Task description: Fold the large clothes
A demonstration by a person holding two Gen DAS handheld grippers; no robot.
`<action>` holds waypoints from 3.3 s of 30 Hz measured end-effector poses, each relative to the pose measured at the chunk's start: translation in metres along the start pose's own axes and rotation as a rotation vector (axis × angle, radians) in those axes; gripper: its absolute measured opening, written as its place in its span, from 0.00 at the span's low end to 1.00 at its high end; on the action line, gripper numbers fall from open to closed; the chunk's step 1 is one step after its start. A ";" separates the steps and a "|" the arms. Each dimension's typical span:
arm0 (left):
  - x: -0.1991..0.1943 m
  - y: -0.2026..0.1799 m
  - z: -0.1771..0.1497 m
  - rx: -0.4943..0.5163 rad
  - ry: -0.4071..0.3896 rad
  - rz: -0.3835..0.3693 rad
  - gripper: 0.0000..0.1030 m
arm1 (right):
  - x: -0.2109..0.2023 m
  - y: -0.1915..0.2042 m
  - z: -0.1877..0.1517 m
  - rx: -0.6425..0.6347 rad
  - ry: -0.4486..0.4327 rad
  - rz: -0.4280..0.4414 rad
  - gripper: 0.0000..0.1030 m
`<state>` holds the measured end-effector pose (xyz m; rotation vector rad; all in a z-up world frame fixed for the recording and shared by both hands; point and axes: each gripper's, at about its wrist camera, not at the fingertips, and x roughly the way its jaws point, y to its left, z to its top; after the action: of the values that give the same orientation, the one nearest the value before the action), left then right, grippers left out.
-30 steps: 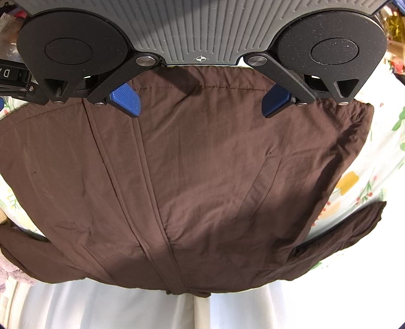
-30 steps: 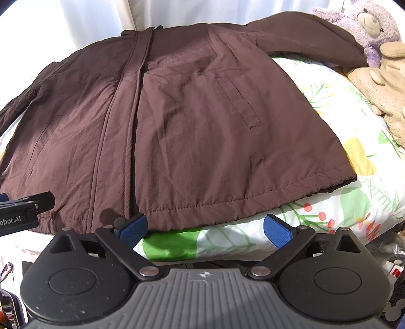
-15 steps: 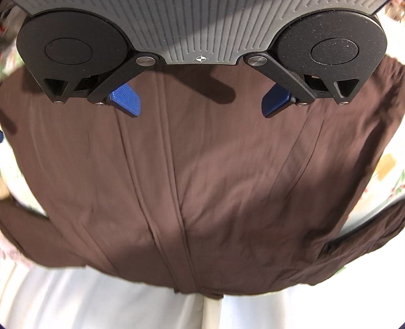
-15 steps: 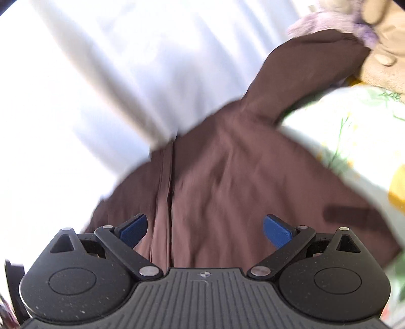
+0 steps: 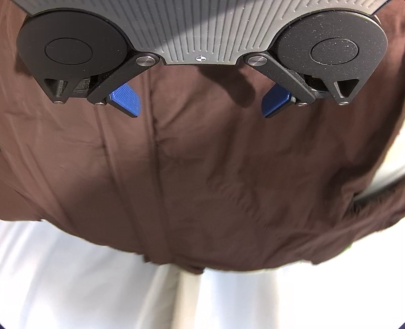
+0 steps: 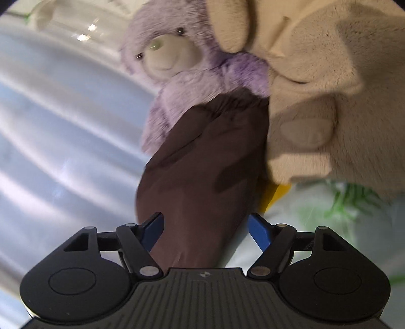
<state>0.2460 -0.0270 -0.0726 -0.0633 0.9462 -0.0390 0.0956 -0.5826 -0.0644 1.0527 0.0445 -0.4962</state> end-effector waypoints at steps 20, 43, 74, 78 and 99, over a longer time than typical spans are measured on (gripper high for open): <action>0.017 0.015 -0.004 -0.034 -0.006 -0.009 1.00 | -0.032 0.179 -0.105 -1.106 -0.283 0.003 0.18; 0.051 -0.033 0.106 -0.163 -0.066 -0.643 1.00 | -0.018 0.199 -0.304 -1.647 0.142 0.129 0.83; 0.067 -0.018 0.170 -0.087 -0.197 -0.547 0.22 | -0.001 0.130 -0.194 -0.411 0.480 0.240 0.52; 0.079 0.016 0.161 -0.039 -0.205 -0.367 0.23 | 0.002 0.138 -0.205 -0.477 0.492 0.227 0.52; 0.114 0.026 0.119 -0.085 -0.129 -0.251 0.54 | 0.022 0.213 -0.288 -1.178 0.349 0.081 0.26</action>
<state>0.4094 -0.0032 -0.0979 -0.2600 0.8068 -0.2240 0.2600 -0.2649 -0.0411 -0.0333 0.5354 -0.1352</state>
